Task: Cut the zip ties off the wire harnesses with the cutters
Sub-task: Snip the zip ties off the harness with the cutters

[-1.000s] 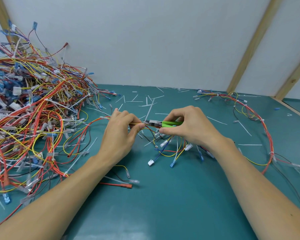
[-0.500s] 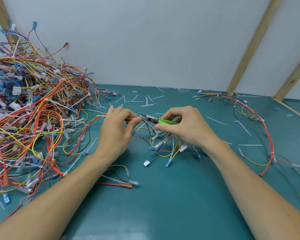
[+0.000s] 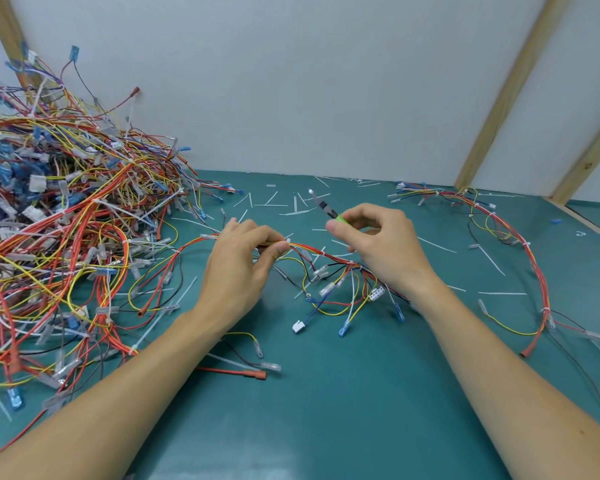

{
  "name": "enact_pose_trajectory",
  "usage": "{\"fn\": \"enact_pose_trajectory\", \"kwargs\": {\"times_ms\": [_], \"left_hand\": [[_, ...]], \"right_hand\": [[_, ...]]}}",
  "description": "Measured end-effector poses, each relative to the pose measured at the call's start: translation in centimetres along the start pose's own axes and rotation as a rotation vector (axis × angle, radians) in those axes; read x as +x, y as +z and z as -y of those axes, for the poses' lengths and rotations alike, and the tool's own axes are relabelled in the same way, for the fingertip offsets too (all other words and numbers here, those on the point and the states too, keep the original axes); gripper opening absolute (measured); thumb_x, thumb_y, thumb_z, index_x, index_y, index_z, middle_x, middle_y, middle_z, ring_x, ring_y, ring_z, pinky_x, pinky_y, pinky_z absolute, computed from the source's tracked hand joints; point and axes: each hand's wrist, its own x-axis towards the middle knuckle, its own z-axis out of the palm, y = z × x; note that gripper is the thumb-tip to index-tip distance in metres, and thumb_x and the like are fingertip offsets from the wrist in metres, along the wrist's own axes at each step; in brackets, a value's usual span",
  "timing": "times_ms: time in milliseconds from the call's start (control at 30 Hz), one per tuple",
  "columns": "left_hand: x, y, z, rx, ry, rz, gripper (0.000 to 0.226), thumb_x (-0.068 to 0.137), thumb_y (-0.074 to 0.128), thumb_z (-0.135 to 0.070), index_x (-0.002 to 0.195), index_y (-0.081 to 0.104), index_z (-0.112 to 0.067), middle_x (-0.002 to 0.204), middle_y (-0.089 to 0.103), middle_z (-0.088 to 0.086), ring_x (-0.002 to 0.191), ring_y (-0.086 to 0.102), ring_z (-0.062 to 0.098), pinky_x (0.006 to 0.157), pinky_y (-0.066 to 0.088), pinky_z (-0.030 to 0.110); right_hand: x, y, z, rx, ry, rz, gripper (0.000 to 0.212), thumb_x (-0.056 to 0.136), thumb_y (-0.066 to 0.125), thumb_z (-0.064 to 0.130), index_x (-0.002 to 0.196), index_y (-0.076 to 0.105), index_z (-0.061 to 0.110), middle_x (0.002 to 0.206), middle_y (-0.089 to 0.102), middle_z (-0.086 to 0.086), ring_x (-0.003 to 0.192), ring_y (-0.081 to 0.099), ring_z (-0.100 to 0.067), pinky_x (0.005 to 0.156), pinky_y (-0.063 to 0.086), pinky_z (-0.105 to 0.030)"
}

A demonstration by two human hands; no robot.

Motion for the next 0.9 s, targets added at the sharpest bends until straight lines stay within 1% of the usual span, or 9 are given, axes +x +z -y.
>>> {"fn": "enact_pose_trajectory", "kwargs": {"times_ms": [67, 167, 300, 433, 500, 667, 767, 833, 900], "left_hand": [[-0.1, 0.0, -0.1, -0.01, 0.004, -0.009, 0.006, 0.094, 0.069, -0.025, 0.094, 0.072, -0.02, 0.082, 0.065, -0.003, 0.08, 0.058, 0.023, 0.103, 0.024, 0.013], [-0.3, 0.0, -0.4, -0.019, 0.002, -0.028, 0.013, 0.095, 0.068, -0.028, 0.108, 0.069, -0.026, 0.081, 0.064, -0.012, 0.083, 0.058, 0.02, 0.091, 0.04, 0.03], [-0.3, -0.2, -0.7, -0.013, 0.049, -0.033, 0.013, 0.096, 0.062, -0.032, 0.102, 0.071, -0.025, 0.084, 0.066, -0.005, 0.082, 0.058, 0.019, 0.083, 0.046, 0.043], [-0.2, 0.0, -0.5, -0.009, 0.071, -0.012, 0.009, 0.095, 0.068, -0.026, 0.097, 0.076, -0.022, 0.081, 0.063, -0.003, 0.08, 0.057, 0.02, 0.079, 0.047, 0.042], [-0.2, 0.0, -0.6, -0.009, 0.086, -0.014, 0.011, 0.094, 0.067, -0.027, 0.096, 0.076, -0.021, 0.081, 0.061, -0.004, 0.079, 0.057, 0.019, 0.078, 0.046, 0.042], [-0.2, -0.2, -1.0, -0.025, 0.11, -0.014, 0.006, 0.092, 0.071, -0.021, 0.096, 0.076, -0.019, 0.082, 0.062, -0.002, 0.08, 0.057, 0.019, 0.078, 0.047, 0.043], [-0.3, -0.3, -1.3, -0.055, 0.123, -0.015, 0.008, 0.091, 0.074, -0.019, 0.099, 0.074, -0.018, 0.083, 0.062, -0.003, 0.081, 0.058, 0.018, 0.079, 0.048, 0.043], [-0.3, -0.3, -1.5, -0.08, 0.117, -0.019, 0.016, 0.09, 0.074, -0.019, 0.106, 0.072, -0.015, 0.087, 0.062, -0.004, 0.084, 0.058, 0.012, 0.088, 0.049, 0.043], [-0.4, -0.4, -1.6, -0.084, 0.109, -0.038, 0.022, 0.09, 0.074, -0.018, 0.111, 0.069, -0.012, 0.091, 0.063, -0.004, 0.088, 0.056, 0.007, 0.098, 0.046, 0.037]], "right_hand": [[-0.1, 0.4, 0.6, 0.147, 0.045, -0.019, 0.024, 0.091, 0.076, 0.041, 0.084, 0.074, 0.018, 0.075, 0.074, 0.001, 0.06, 0.066, -0.018, 0.058, 0.054, -0.035], [-0.2, 0.5, 1.3, 0.319, 0.091, -0.009, 0.034, 0.099, 0.067, 0.038, 0.084, 0.072, 0.008, 0.071, 0.072, -0.004, 0.054, 0.061, -0.019, 0.047, 0.053, -0.034], [-0.3, 0.6, 2.0, 0.434, 0.114, 0.05, 0.036, 0.104, 0.059, 0.04, 0.091, 0.071, 0.009, 0.076, 0.072, -0.003, 0.061, 0.065, -0.017, 0.053, 0.059, -0.035], [-0.6, 1.4, 1.7, 0.118, -0.024, 0.126, 0.028, 0.107, 0.052, 0.04, 0.097, 0.069, 0.02, 0.086, 0.073, 0.008, 0.071, 0.064, -0.011, 0.072, 0.056, -0.038], [-1.0, 2.1, 1.5, 0.026, -0.05, 0.147, 0.027, 0.106, 0.052, 0.042, 0.095, 0.068, 0.023, 0.087, 0.074, 0.011, 0.072, 0.063, -0.009, 0.074, 0.054, -0.039], [-1.4, 2.6, 1.2, 0.04, -0.045, 0.164, 0.018, 0.087, 0.08, 0.034, 0.094, 0.065, 0.025, 0.075, 0.067, 0.028, 0.057, 0.052, 0.001, 0.06, 0.042, -0.013], [-1.5, 2.6, 1.4, 0.092, -0.047, 0.221, 0.027, 0.084, 0.084, 0.019, 0.093, 0.06, 0.026, 0.091, 0.075, 0.018, 0.056, 0.052, -0.002, 0.061, 0.045, -0.018], [-1.6, 2.9, 1.4, 0.095, -0.032, 0.21, 0.028, 0.085, 0.083, 0.016, 0.09, 0.057, 0.028, 0.091, 0.076, 0.007, 0.062, 0.059, -0.005, 0.063, 0.048, -0.02], [-1.6, 2.9, 1.5, 0.104, -0.025, 0.189, 0.028, 0.085, 0.082, 0.014, 0.089, 0.058, 0.028, 0.087, 0.074, 0.005, 0.07, 0.065, -0.011, 0.066, 0.054, -0.024]]}}
